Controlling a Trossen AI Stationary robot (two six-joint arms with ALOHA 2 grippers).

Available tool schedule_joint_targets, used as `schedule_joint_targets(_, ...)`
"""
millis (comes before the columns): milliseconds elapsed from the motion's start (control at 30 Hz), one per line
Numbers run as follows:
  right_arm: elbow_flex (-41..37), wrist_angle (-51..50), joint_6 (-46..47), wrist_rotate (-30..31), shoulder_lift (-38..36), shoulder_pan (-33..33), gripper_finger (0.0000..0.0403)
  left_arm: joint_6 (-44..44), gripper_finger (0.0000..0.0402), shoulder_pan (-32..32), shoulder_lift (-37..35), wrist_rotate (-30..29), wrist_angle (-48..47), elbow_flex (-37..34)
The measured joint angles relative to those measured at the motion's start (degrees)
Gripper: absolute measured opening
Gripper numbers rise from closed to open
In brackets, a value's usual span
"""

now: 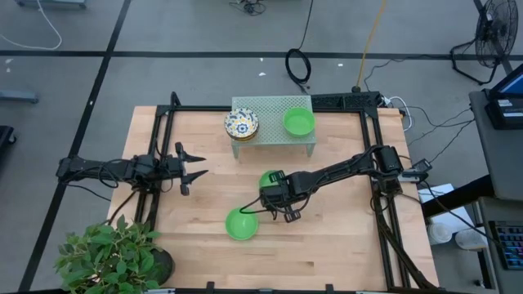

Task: Pick & Place Mini bowls
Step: Stack the top green bowl on top of the green bowl on the shelf

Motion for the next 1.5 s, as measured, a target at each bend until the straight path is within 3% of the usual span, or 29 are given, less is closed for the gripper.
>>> schedule_joint_targets(267,0.0,-0.11,0.04,0.11,-0.94,0.0,0.0001,0.0,0.0202,0.0,0.01,-0.01,0.0,0.0)
schedule_joint_targets(1067,0.02,2.19,4.74,0.58,-13.58,0.0,0.0,0.0,0.0202,-0.01,0.0,0.0,0.01,0.0)
schedule_joint_targets(1500,0.02,1.31,5.12,7.72,-20.21,-0.09,0.0,0.0,0.0202,-0.01,0.02,0.0,0.0,0.0)
